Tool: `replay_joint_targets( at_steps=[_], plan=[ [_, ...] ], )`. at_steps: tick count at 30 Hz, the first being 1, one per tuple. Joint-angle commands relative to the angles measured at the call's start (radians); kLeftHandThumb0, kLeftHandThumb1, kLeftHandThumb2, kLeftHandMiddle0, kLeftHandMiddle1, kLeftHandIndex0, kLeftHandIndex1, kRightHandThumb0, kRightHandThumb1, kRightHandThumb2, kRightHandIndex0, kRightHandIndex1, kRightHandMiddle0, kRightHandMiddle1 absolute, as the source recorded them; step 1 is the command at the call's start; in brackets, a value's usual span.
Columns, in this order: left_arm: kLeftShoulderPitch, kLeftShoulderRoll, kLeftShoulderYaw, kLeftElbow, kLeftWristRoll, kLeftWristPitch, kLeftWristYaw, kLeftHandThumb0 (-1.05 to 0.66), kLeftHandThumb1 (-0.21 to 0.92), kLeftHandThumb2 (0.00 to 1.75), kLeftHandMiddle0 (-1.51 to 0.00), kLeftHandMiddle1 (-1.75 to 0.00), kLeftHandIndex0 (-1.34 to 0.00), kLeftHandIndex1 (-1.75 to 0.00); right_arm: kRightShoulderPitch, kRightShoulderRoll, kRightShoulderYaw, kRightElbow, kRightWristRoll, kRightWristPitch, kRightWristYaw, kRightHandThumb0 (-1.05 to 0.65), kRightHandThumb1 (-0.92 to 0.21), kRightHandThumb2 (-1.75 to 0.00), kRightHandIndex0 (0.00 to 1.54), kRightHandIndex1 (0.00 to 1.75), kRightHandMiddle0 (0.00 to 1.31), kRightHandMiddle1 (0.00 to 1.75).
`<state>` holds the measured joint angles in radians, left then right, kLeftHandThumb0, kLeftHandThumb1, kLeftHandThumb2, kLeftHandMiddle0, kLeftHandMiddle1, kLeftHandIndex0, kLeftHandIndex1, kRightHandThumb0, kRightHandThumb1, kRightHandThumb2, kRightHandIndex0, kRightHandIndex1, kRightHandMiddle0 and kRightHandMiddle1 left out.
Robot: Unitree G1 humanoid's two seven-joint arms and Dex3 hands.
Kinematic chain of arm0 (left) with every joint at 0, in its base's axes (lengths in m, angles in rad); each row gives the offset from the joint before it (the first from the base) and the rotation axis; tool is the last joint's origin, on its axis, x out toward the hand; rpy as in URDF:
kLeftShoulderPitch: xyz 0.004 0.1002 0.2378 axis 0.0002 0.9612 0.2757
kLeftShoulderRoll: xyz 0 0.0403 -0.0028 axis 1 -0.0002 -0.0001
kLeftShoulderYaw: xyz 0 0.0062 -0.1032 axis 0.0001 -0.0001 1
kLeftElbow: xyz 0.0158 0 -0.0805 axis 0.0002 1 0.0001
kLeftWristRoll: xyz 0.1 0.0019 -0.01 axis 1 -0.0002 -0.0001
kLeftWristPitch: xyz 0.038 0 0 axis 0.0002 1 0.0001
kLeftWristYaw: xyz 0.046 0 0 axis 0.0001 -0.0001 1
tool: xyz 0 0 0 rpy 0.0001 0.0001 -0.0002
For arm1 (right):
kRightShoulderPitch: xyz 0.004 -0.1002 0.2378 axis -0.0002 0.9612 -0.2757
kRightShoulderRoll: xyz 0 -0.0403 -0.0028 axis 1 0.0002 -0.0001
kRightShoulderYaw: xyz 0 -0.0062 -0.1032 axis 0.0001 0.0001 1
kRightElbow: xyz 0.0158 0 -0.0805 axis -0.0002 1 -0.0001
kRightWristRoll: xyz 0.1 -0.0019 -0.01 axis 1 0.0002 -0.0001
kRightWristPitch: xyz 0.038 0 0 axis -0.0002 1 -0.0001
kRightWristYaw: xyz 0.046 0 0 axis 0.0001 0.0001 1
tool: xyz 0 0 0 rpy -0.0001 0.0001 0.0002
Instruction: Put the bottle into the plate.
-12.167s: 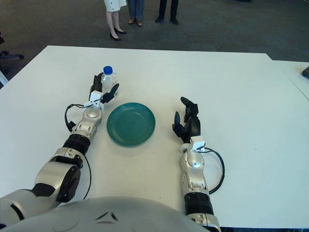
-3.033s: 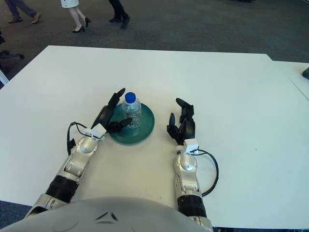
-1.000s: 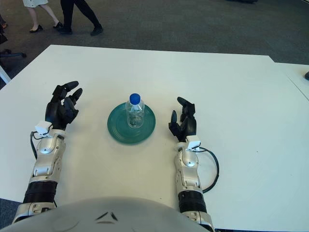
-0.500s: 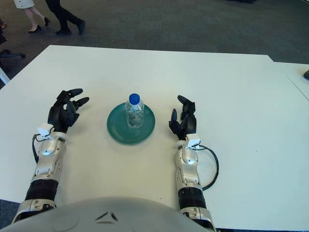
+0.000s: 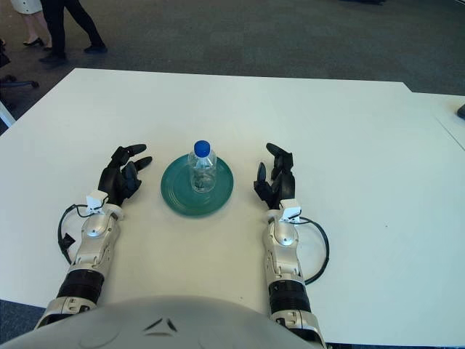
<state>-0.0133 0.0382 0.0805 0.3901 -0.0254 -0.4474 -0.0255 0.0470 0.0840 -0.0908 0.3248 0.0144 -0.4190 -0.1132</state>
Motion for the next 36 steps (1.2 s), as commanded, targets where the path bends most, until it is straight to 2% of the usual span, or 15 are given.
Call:
replay_joint_targets(
  at_steps=[1,5,9,16,20,36],
  plan=[
    [0.03,-0.015,-0.01,0.014,0.017,0.054,0.022,-0.65,0.92,0.91,-0.42,-0.22,-0.13,-0.89,0.034,-0.022,-0.018,0.063,-0.001,0.006,0.001,-0.51,-0.92,-0.66,0.5,0.0,0.04,0.93],
    [0.046,-0.031,-0.015,-0.021,0.018,0.108,0.042,-0.67,0.92,0.89,-0.38,-0.13,-0.05,-0.87,0.029,-0.032,-0.017,0.075,-0.005,-0.025,0.005,-0.5,-0.92,-0.68,0.49,0.0,0.02,0.89],
    [0.046,-0.043,-0.016,-0.018,-0.001,0.116,0.03,-0.67,0.92,0.87,-0.36,-0.09,-0.01,-0.86,0.024,-0.045,-0.015,0.085,-0.008,-0.054,0.012,-0.51,-0.92,-0.7,0.47,0.0,0.01,0.87],
    [0.055,-0.06,-0.033,0.021,-0.019,0.041,-0.015,-0.69,0.92,0.86,-0.37,-0.07,-0.02,-0.86,0.021,-0.063,-0.016,0.096,-0.001,-0.086,0.032,-0.51,-0.92,-0.71,0.47,0.0,0.01,0.87],
    [0.071,-0.083,-0.041,0.029,-0.022,-0.005,-0.02,-0.7,0.92,0.87,-0.39,-0.07,-0.04,-0.88,0.023,-0.075,-0.019,0.093,0.007,-0.097,0.047,-0.49,-0.92,-0.7,0.49,0.01,0.05,0.89],
    [0.098,-0.133,-0.044,0.061,-0.029,-0.118,-0.021,-0.74,0.92,0.86,-0.45,-0.07,-0.08,-0.91,0.045,-0.109,-0.037,0.058,0.028,-0.084,0.101,-0.46,-0.91,-0.66,0.51,0.02,0.13,0.94]
  ],
)
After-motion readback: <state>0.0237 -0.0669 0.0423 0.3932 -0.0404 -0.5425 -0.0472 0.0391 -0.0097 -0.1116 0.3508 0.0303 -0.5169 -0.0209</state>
